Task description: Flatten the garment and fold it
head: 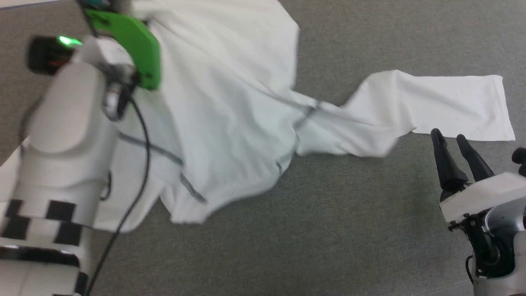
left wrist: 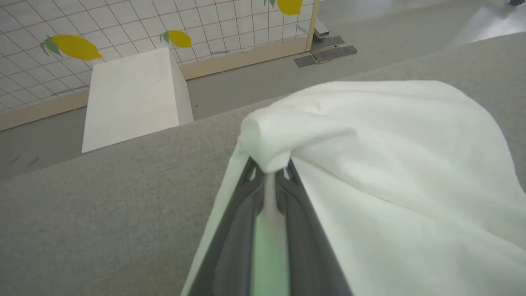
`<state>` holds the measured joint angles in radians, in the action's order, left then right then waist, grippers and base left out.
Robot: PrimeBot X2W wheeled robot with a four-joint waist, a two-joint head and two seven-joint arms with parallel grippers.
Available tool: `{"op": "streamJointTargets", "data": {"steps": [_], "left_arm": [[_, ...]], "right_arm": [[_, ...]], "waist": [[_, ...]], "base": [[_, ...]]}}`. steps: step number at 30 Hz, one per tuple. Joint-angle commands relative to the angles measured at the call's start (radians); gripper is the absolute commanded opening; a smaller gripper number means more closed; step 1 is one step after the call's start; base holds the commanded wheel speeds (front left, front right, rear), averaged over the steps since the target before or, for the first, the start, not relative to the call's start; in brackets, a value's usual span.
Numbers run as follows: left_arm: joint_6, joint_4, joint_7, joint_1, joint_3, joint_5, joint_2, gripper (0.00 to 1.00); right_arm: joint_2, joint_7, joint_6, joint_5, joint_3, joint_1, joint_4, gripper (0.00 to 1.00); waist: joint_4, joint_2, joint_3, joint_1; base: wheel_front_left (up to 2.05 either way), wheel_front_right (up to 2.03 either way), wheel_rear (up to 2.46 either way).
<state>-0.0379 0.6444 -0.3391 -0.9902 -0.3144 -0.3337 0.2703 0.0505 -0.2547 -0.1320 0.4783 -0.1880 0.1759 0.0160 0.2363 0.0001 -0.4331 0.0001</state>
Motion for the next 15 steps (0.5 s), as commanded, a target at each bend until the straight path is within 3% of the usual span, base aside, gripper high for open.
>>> {"op": "streamJointTargets", "data": {"steps": [1,7,8,9,15], "left_arm": [[0.013,0.007,0.032,-0.039,0.012,0.014,0.026,0.00],[0.060,0.048,0.067,-0.099,0.034,0.044,0.091,0.00],[0.059,0.059,0.057,-0.099,0.040,0.032,0.088,0.41],[0.053,0.062,0.058,-0.099,0.049,0.016,0.083,1.00],[-0.013,0.019,0.122,-0.061,0.118,-0.098,0.063,1.00]], "right_arm": [[0.000,0.010,0.001,0.003,0.008,0.022,-0.003,1.00],[0.000,0.028,0.001,-0.006,0.020,0.041,-0.012,1.00],[0.000,0.029,0.001,-0.007,0.024,0.043,-0.014,1.00],[0.000,0.030,0.001,-0.008,0.027,0.045,-0.015,1.00],[0.000,0.020,0.001,-0.032,0.036,0.041,-0.013,1.00]], "waist": [[0.015,-0.0001,-0.018,-0.0001],[0.025,-0.0001,-0.044,-0.0001],[0.022,-0.0001,-0.045,-0.0001],[0.019,-0.0001,-0.045,-0.0001],[-0.027,-0.0001,0.002,-0.0001]], "base": [[0.00,0.00,0.00],[0.00,0.00,0.00],[0.00,0.00,0.00],[0.00,0.00,0.00],[0.00,0.00,0.00]]}}
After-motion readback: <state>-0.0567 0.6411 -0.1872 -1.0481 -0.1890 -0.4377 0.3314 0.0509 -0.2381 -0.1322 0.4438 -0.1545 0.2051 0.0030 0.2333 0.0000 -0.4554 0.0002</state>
